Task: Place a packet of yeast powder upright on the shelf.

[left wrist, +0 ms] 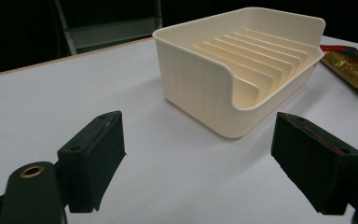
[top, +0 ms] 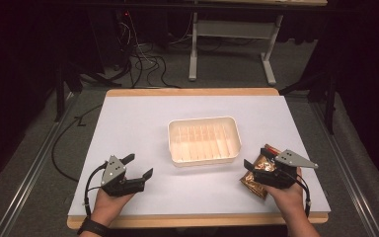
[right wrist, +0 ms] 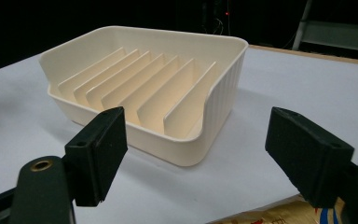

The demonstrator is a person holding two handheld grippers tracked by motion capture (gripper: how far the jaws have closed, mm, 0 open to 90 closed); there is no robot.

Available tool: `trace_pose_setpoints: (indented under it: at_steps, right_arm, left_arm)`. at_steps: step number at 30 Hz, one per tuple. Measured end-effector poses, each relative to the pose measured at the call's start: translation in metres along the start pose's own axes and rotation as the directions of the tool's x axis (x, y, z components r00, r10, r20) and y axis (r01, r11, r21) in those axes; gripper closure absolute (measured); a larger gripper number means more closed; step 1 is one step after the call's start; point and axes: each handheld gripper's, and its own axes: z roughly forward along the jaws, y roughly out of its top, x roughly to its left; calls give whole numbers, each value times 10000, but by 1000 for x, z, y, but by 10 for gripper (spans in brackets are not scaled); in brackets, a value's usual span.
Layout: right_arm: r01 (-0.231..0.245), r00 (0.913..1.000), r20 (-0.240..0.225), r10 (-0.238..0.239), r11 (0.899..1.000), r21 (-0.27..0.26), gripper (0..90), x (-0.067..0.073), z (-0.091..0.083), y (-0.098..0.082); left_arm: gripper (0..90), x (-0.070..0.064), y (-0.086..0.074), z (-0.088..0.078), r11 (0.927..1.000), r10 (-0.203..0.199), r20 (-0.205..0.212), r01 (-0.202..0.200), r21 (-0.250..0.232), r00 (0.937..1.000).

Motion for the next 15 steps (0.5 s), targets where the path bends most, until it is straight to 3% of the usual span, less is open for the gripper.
trace_pose_setpoints:
  at_steps: [15]
  right_arm:
    - [-142, 9995, 295, 139, 9998, 123, 210, -10, 1, 1]
  left_arm:
    - [178, 1, -1, 1, 9999, 92, -15, -92, 138, 10000]
